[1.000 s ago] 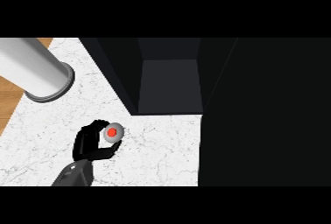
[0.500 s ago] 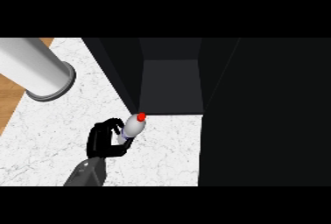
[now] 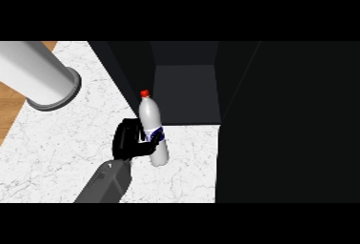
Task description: Pick up the bottled water, place it into the cabinet and close the cabinet
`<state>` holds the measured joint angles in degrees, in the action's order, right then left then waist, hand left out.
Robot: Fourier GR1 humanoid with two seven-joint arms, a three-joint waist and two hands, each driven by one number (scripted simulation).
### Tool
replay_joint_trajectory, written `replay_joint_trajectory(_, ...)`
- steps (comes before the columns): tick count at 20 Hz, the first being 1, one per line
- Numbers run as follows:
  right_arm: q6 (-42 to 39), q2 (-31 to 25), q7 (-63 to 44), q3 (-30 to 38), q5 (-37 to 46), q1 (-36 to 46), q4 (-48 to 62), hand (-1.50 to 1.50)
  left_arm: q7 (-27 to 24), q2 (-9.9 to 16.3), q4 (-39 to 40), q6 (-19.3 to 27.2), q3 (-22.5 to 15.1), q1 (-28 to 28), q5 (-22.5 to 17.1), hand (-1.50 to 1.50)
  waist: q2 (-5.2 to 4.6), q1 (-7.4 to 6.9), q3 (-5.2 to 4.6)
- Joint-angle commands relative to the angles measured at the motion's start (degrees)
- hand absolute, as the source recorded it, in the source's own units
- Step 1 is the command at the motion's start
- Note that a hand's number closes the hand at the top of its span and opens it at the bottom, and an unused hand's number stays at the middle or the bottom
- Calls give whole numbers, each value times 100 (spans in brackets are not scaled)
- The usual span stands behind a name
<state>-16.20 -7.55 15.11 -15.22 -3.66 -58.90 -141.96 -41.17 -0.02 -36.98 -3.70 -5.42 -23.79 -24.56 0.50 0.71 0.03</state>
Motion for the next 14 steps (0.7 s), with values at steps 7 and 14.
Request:
replay_joint_trajectory(7,38,-11,-338,207,-441,235,-393,-150,923,3,-1452,2281,-1722,-471,-599,150,-36,44,-3)
replay_joint_trajectory(14,-104,0,-70,206,-346,-33,-342,-150,1935,2,-1123,3340,-1909,-1888,-580,150,-46,128,-3)
